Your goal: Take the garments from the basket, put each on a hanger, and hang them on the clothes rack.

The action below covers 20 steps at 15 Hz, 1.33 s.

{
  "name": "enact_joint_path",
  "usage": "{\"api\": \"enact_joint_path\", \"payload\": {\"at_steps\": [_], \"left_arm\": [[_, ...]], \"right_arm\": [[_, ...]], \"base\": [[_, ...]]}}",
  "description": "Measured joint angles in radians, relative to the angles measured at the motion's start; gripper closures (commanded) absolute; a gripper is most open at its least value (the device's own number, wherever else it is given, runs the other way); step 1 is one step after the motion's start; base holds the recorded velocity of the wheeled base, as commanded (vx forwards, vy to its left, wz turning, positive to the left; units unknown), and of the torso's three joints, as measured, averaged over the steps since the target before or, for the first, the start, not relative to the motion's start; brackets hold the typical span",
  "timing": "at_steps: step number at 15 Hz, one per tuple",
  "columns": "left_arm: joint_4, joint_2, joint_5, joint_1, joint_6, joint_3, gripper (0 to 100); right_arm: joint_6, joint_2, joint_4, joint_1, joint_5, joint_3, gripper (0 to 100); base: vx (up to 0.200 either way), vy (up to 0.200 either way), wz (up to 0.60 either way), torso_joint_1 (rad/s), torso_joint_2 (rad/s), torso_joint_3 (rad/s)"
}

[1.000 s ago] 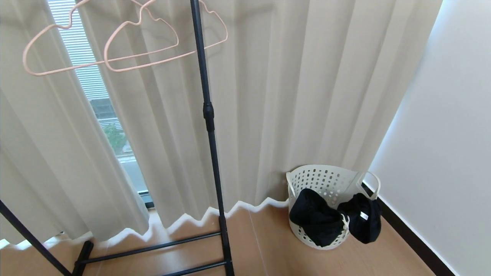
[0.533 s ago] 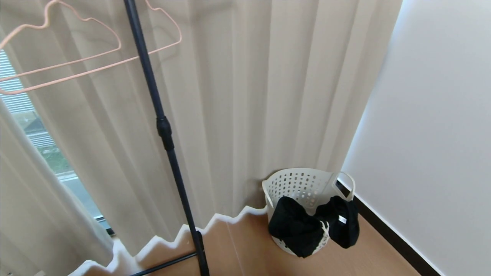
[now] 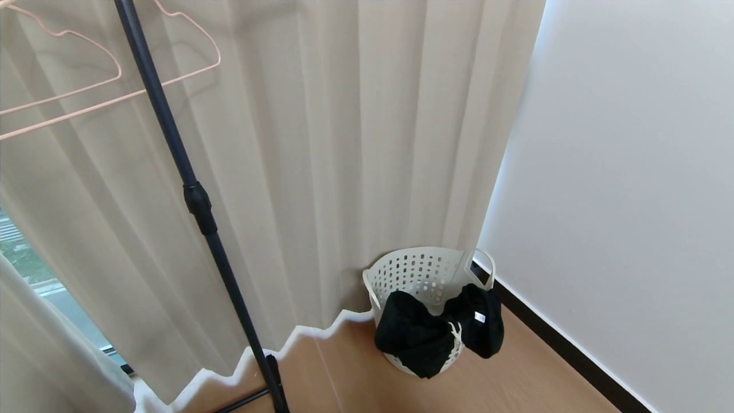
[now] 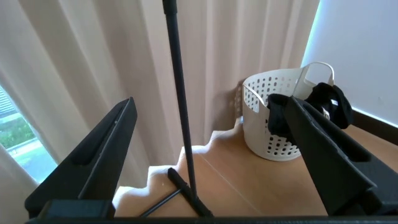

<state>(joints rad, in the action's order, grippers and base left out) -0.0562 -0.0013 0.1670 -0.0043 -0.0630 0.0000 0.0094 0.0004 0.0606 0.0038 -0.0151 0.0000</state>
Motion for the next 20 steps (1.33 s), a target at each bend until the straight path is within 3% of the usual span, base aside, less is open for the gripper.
{"api": "enact_joint_path", "payload": {"at_steps": [7, 20], "left_arm": [[-0.001, 0.000, 0.000, 0.000, 0.000, 0.000, 0], [0.000, 0.000, 0.000, 0.000, 0.000, 0.000, 0]], "right_arm": [[0.000, 0.000, 0.000, 0.000, 0.000, 0.000, 0], [0.000, 0.000, 0.000, 0.000, 0.000, 0.000, 0]], "base": [[0.000, 0.000, 0.00, 0.000, 0.00, -0.011], [0.000, 0.000, 0.00, 0.005, 0.00, -0.186]]}}
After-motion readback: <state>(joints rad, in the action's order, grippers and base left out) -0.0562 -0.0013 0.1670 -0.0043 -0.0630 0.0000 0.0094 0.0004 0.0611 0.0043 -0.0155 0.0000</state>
